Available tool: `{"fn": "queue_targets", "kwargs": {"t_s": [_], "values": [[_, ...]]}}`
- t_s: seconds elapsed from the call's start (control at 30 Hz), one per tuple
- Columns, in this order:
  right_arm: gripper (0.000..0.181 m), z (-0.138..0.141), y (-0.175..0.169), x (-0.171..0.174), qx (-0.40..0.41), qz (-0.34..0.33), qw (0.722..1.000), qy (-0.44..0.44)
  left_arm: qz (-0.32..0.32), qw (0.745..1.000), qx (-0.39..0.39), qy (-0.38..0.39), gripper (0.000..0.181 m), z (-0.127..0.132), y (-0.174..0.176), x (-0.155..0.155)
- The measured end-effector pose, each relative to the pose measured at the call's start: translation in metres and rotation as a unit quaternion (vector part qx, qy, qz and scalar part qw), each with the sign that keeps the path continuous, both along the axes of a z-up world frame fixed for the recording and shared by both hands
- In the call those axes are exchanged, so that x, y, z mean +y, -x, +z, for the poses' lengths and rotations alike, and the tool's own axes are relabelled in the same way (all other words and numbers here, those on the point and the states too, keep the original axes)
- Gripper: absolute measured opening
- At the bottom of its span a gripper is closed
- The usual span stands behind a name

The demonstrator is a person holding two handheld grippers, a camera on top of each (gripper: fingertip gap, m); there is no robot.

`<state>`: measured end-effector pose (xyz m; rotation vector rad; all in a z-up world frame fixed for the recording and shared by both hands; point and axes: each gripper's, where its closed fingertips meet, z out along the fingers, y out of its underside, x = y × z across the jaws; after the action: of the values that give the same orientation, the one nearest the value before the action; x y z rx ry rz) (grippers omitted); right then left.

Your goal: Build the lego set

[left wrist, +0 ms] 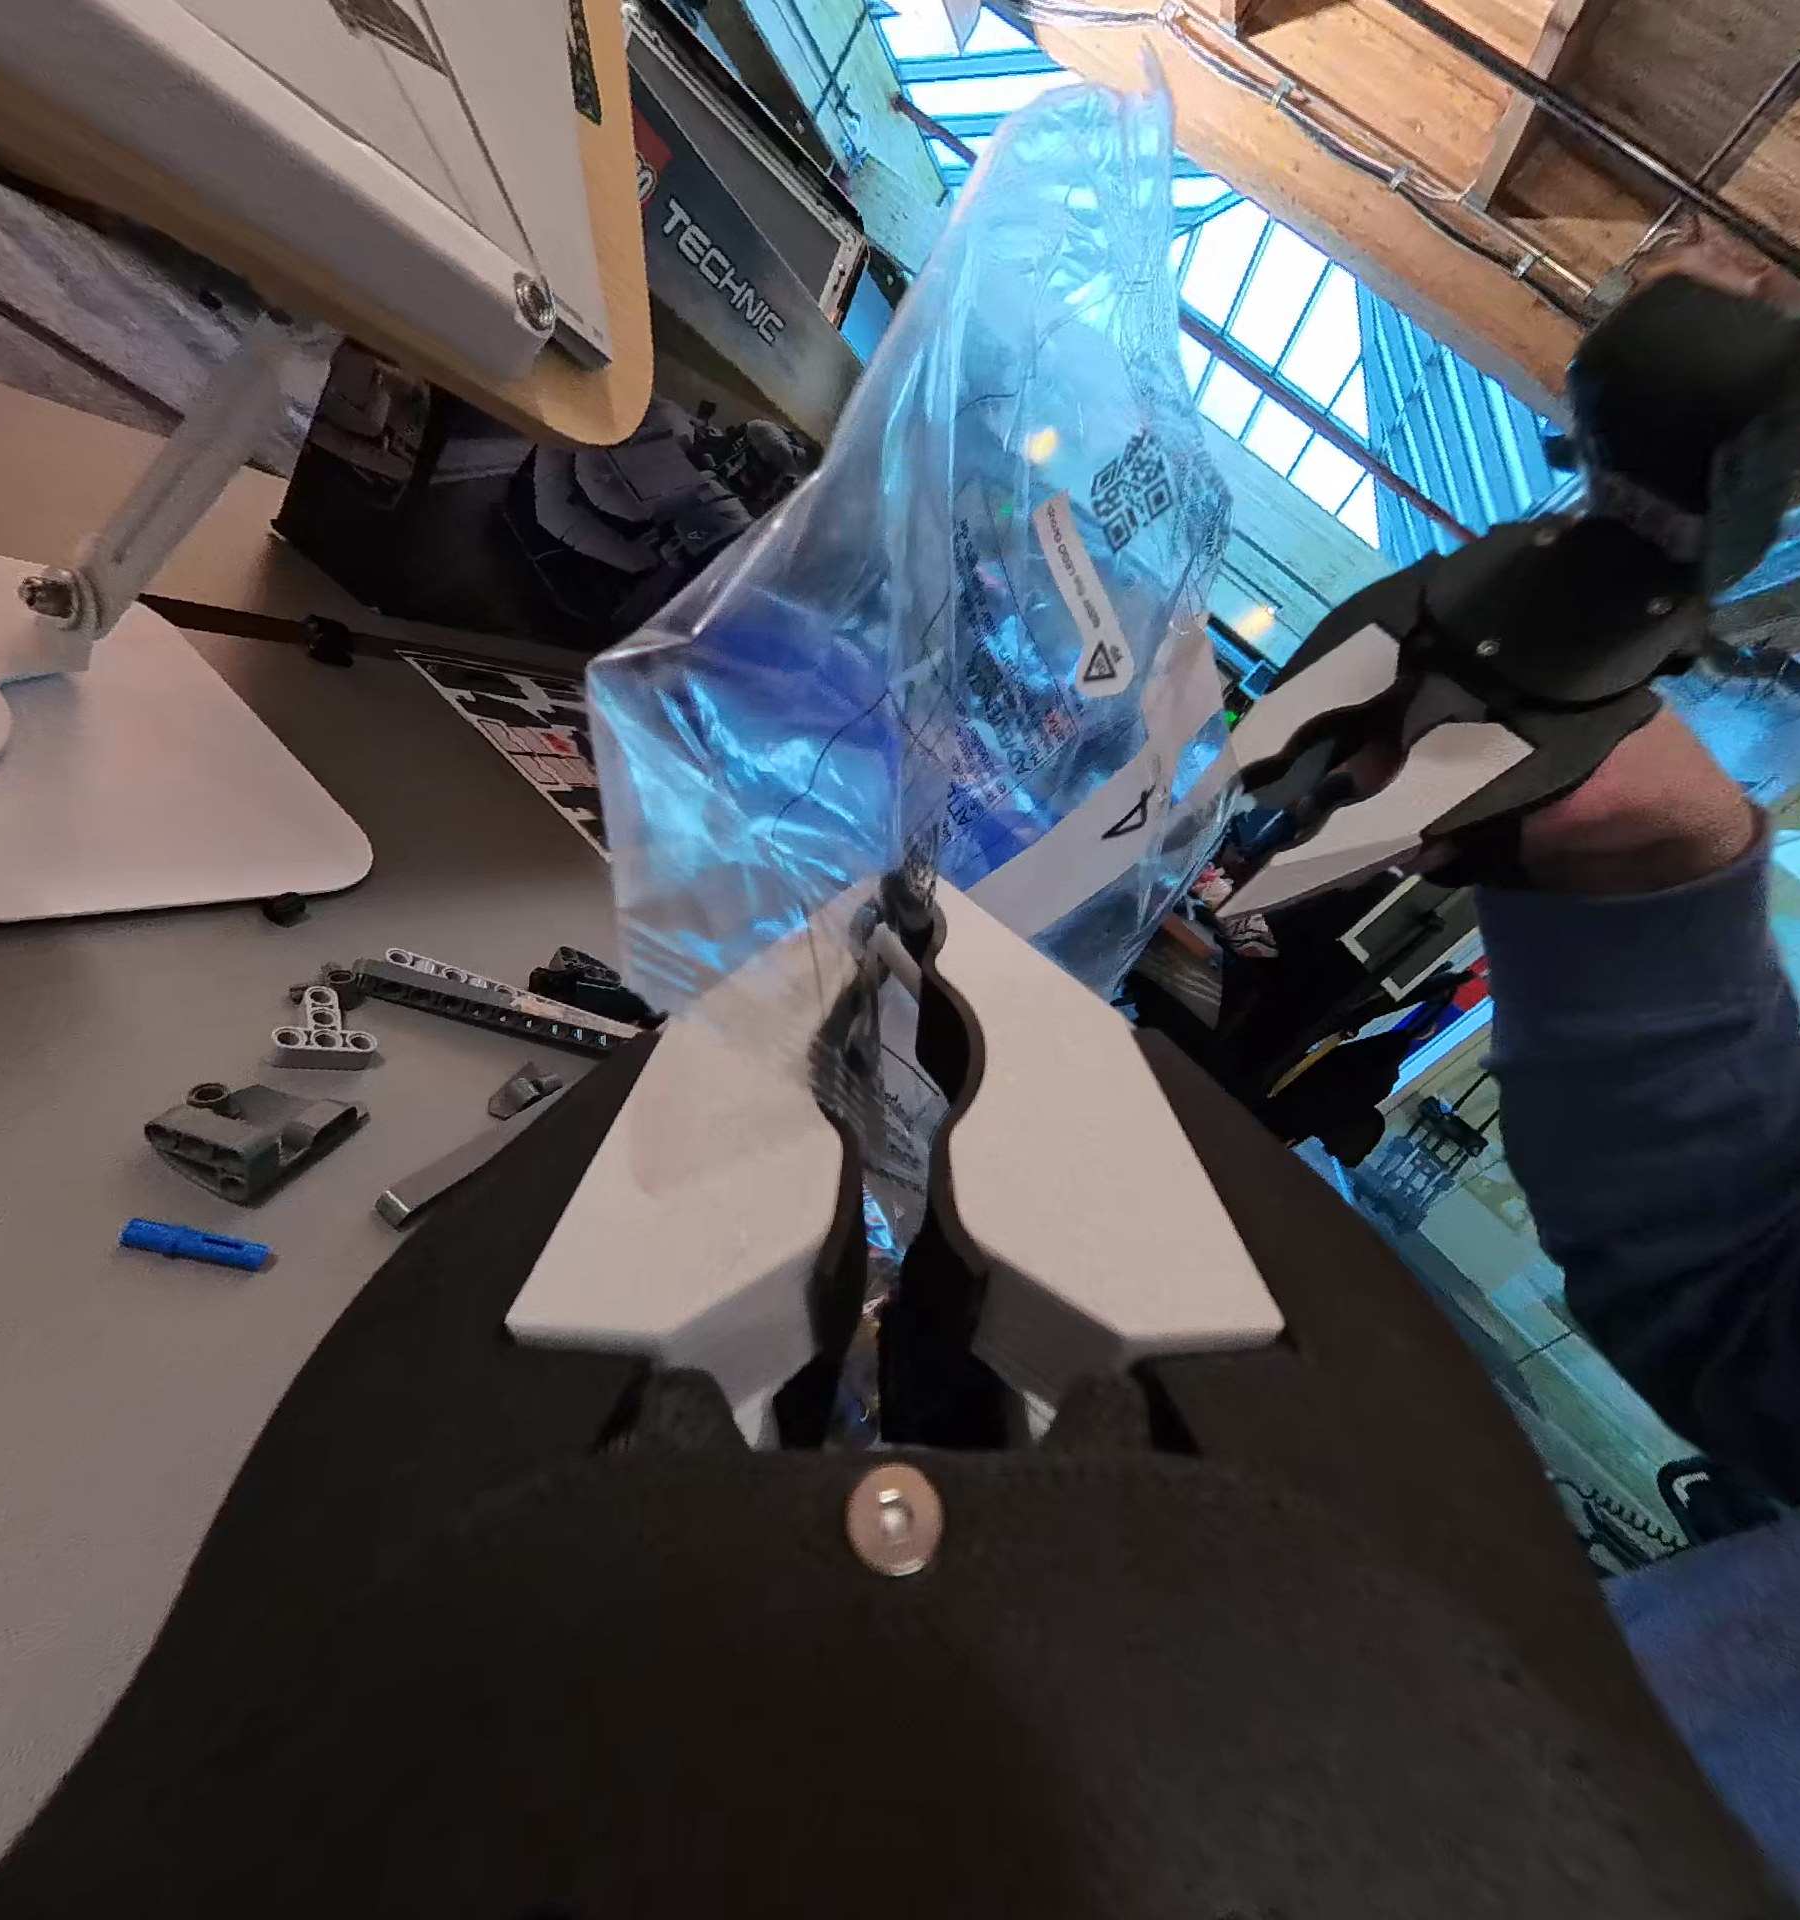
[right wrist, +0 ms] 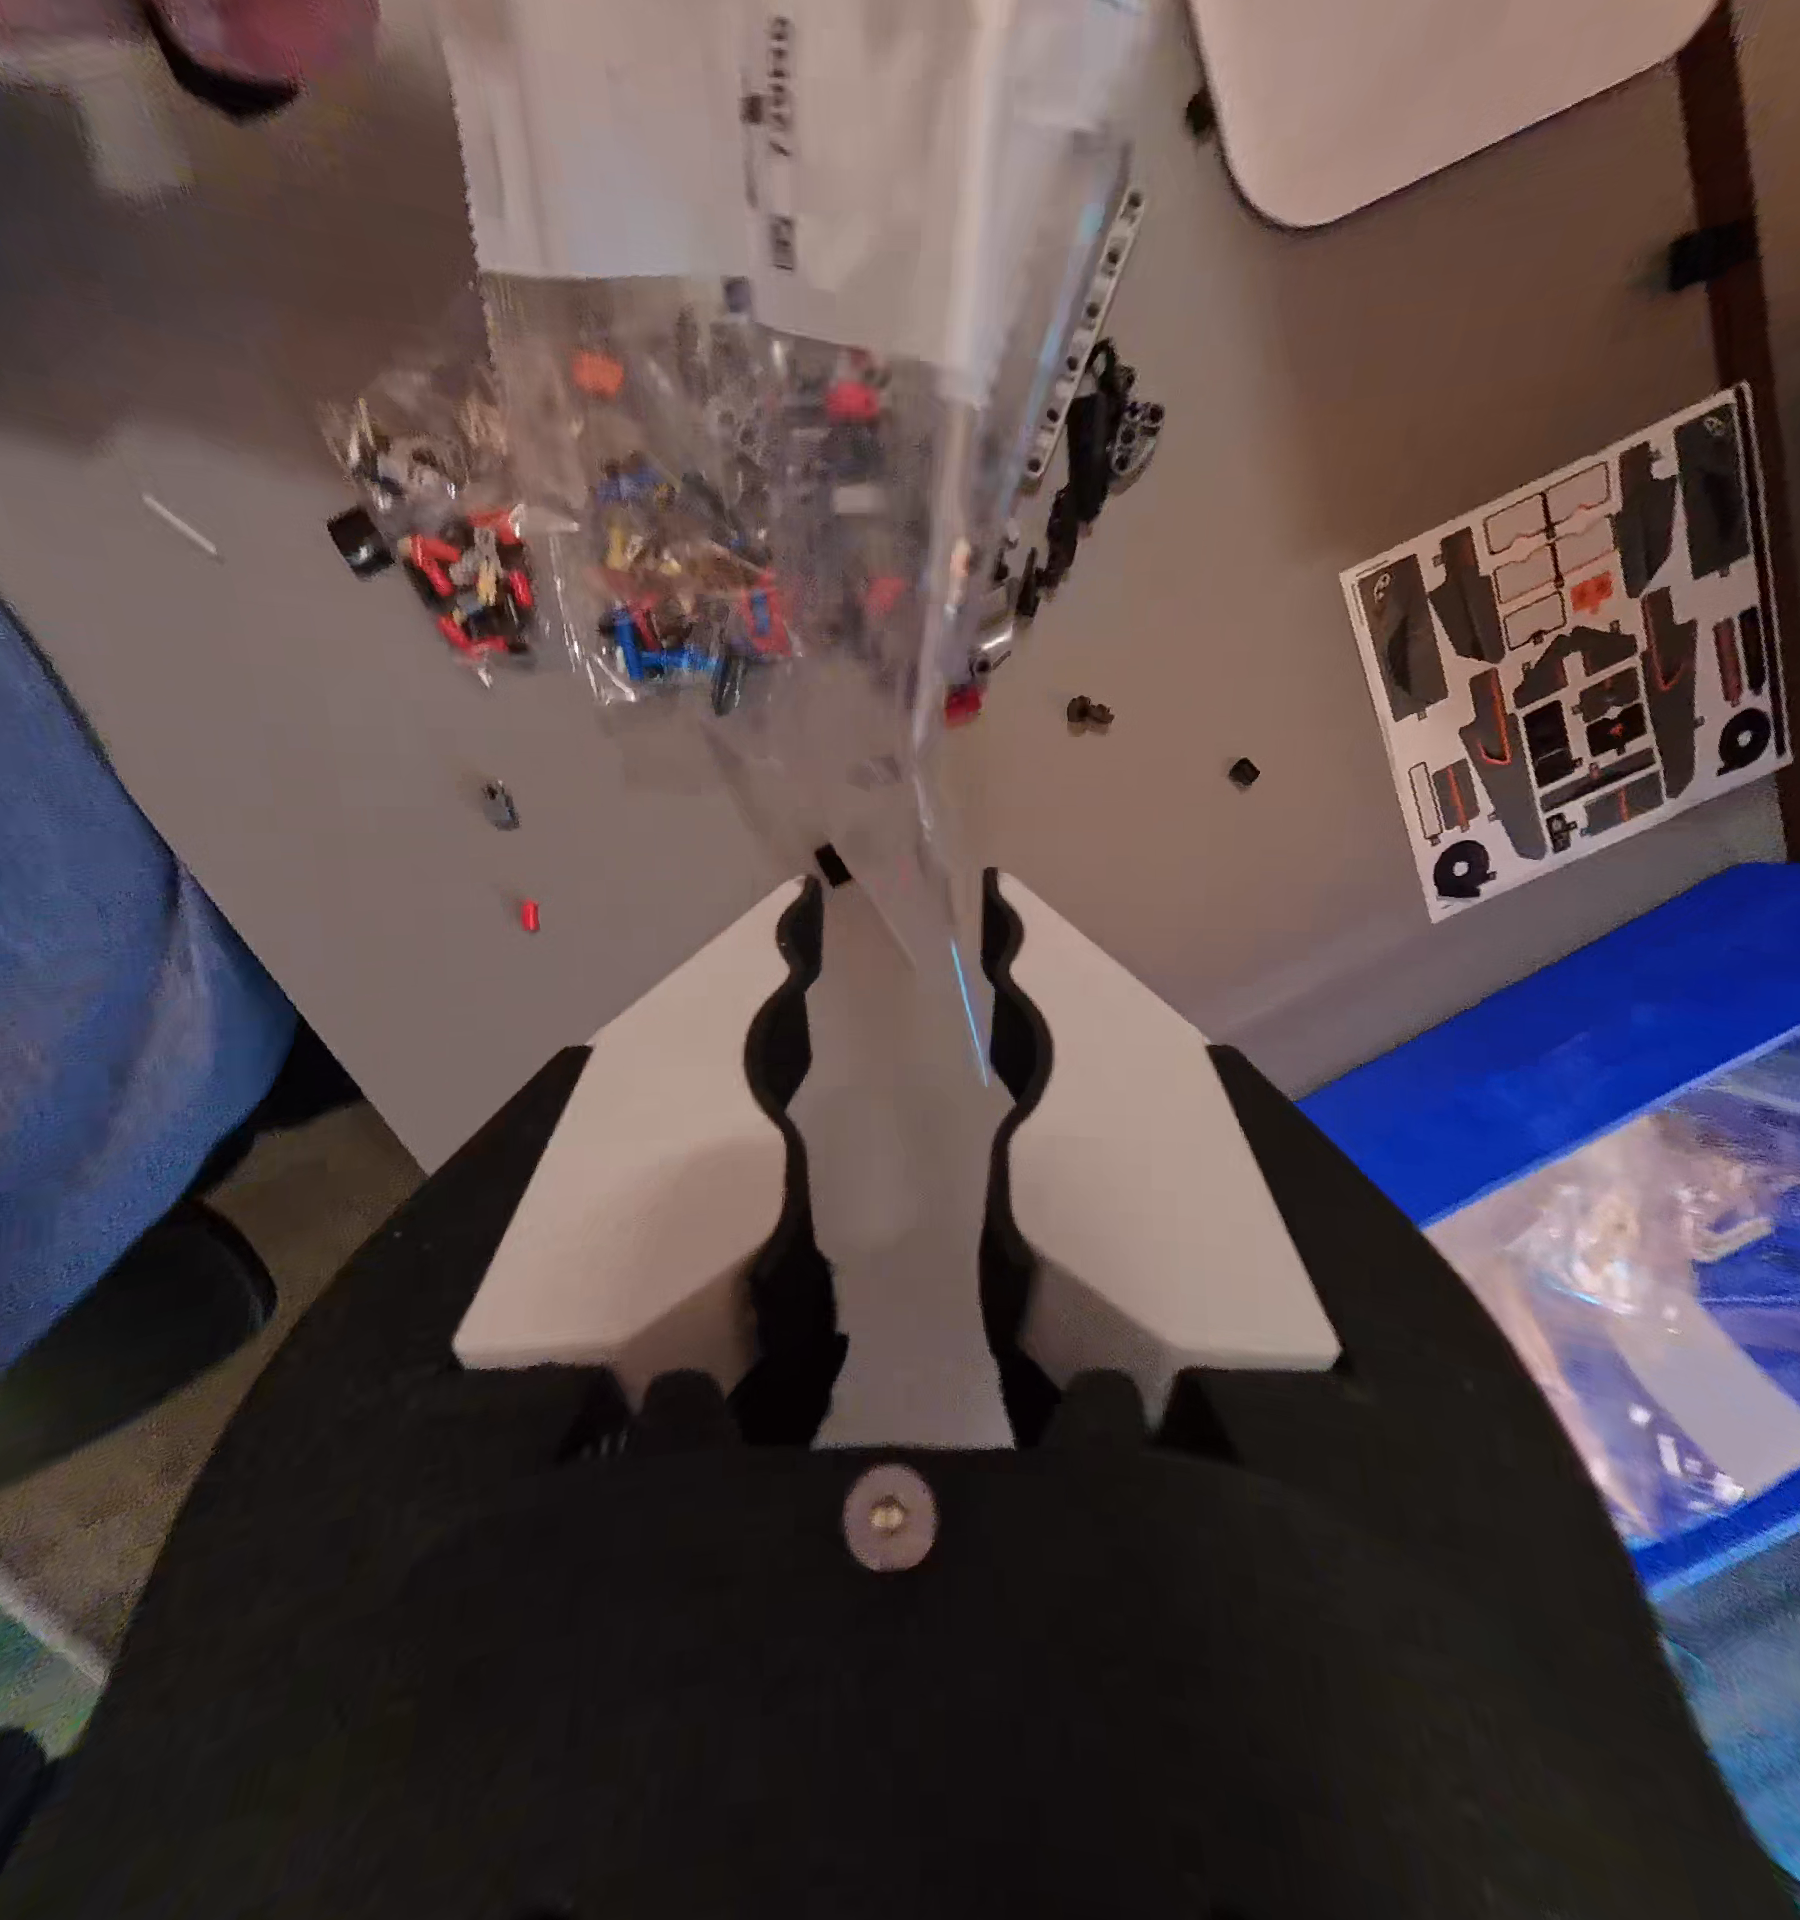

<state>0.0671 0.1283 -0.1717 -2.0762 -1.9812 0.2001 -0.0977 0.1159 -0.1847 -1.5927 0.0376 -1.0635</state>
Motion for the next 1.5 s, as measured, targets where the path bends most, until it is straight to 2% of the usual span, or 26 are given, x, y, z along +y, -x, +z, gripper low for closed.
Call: {"fn": "queue_targets", "kwargs": {"t_s": [0.07, 0.2, 0.27, 0.4, 0.5, 0.6, 0.67, 0.77, 0.87, 0.97, 1.03, 1.13, 1.2, 1.27, 1.37, 1.4, 1.47, 1.5], "values": [[0.048, 0.003, -0.005, 0.003, 0.054, -0.026, 0.998, 0.003, -0.005, 1.000, -0.007, -0.013, 0.000, 0.005, -0.001, -0.002], [0.060, 0.004, -0.021, -0.001, 0.187, -0.102, 0.976, 0.039, -0.010, 0.999, -0.021, -0.028, 0.000, 0.013, 0.000, -0.004], [0.058, -0.015, -0.025, -0.013, 0.242, -0.141, 0.956, 0.088, -0.011, 0.999, -0.025, -0.025, 0.000, 0.011, -0.001, -0.004], [0.058, -0.081, -0.010, -0.028, 0.281, -0.185, 0.931, 0.143, -0.020, 0.999, -0.029, -0.028, 0.000, 0.012, -0.008, -0.004], [0.050, -0.109, 0.012, -0.030, 0.301, -0.188, 0.918, 0.174, -0.024, 0.999, -0.027, -0.034, 0.000, 0.018, -0.014, -0.007], [0.013, -0.104, 0.032, -0.031, 0.358, -0.177, 0.895, 0.201, -0.021, 0.999, -0.026, -0.037, 0.000, 0.022, -0.017, -0.008], [0.001, -0.098, 0.034, -0.032, 0.370, -0.163, 0.890, 0.209, -0.018, 0.999, -0.026, -0.040, 0.000, 0.024, -0.016, -0.008], [0.000, -0.097, 0.028, -0.039, 0.335, -0.135, 0.909, 0.210, -0.013, 0.999, -0.028, -0.035, 0.000, 0.021, -0.014, -0.007], [0.000, -0.089, 0.015, -0.040, 0.290, -0.135, 0.925, 0.204, -0.009, 0.999, -0.030, -0.016, 0.000, 0.012, -0.014, -0.008], [0.000, -0.089, -0.004, -0.049, 0.182, -0.118, 0.956, 0.195, -0.001, 0.999, -0.033, -0.001, 0.000, 0.001, -0.016, -0.008], [0.000, -0.090, -0.014, -0.049, 0.104, -0.104, 0.976, 0.159, 0.003, 0.999, -0.038, 0.000, 0.000, -0.002, -0.016, -0.008], [0.000, -0.094, -0.018, -0.049, 0.020, -0.091, 0.986, 0.138, 0.016, 0.999, -0.032, 0.001, 0.000, -0.004, -0.015, -0.006], [0.000, -0.089, -0.011, -0.051, 0.010, -0.080, 0.986, 0.145, 0.022, 0.999, -0.032, 0.005, 0.000, -0.006, -0.013, -0.007], [0.000, -0.095, -0.017, -0.049, -0.038, -0.079, 0.985, 0.146, 0.028, 0.999, -0.030, 0.009, 0.000, -0.007, -0.011, -0.008], [0.000, -0.090, -0.005, -0.041, -0.011, -0.086, 0.986, 0.142, 0.041, 0.998, -0.033, 0.018, 0.000, -0.012, -0.004, -0.008], [0.004, -0.097, -0.005, -0.038, -0.012, -0.094, 0.984, 0.151, 0.043, 0.998, -0.039, 0.018, 0.000, -0.012, -0.002, -0.008], [0.024, -0.105, -0.001, -0.042, 0.012, -0.098, 0.980, 0.174, 0.048, 0.998, -0.041, 0.017, 0.000, -0.012, 0.003, -0.009], [0.021, -0.107, -0.001, -0.042, 0.025, -0.099, 0.979, 0.176, 0.049, 0.998, -0.043, 0.018, 0.000, -0.013, 0.005, -0.009]]}}
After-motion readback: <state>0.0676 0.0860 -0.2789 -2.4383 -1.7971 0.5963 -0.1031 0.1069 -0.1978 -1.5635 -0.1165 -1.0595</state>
